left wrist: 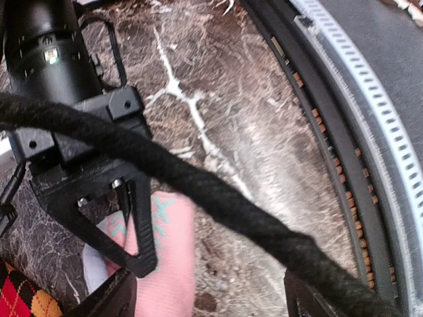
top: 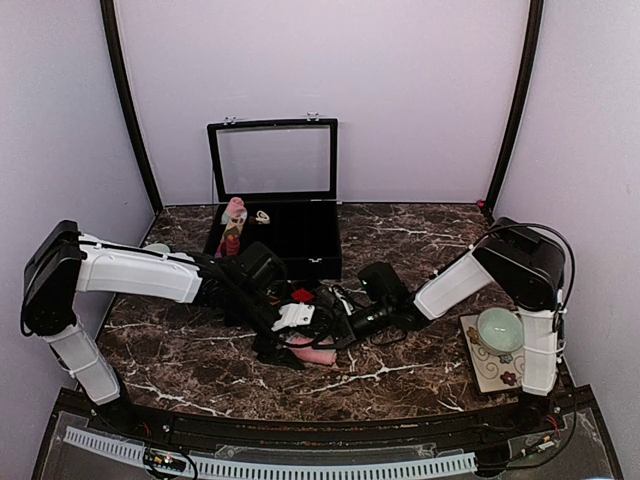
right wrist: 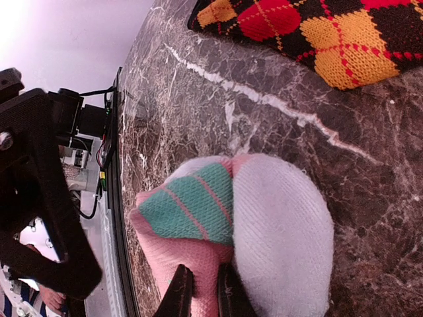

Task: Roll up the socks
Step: Roll the sock at the center of the board.

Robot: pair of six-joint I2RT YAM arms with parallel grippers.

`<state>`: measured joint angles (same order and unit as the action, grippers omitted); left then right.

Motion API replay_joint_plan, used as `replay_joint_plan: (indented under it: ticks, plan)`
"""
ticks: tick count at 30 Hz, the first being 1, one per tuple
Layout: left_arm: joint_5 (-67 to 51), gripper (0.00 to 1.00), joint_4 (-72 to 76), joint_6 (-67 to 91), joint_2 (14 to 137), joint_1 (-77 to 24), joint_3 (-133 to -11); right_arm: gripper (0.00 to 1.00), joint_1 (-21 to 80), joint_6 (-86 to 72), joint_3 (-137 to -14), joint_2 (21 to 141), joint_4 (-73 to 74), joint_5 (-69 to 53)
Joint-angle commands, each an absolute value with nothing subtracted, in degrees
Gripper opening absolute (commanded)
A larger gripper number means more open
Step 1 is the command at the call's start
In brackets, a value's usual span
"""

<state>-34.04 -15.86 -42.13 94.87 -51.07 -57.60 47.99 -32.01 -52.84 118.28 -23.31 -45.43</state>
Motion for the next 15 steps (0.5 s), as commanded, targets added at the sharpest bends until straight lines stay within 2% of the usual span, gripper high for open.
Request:
replay_joint_plan:
  ticks: [1, 9, 15]
  plan:
    - [-29.1, 0.78, -13.4, -46.9, 97.3, -51.1, -57.9, 0.0, 46.2, -30.9, -47.6, 125.6, -0.8, -29.1]
    - [-22.9, 0.69, -9.3, -49.1, 100.7, -51.2, -56.8, 0.0, 46.2, -30.8, -47.4, 126.0, -1.2, -29.6]
    - [-22.2, 0.44, -11.0, -50.1, 103.3, -51.2, -56.7, 0.01, 46.1, -31.0, -47.2, 125.0, -1.5, -29.6]
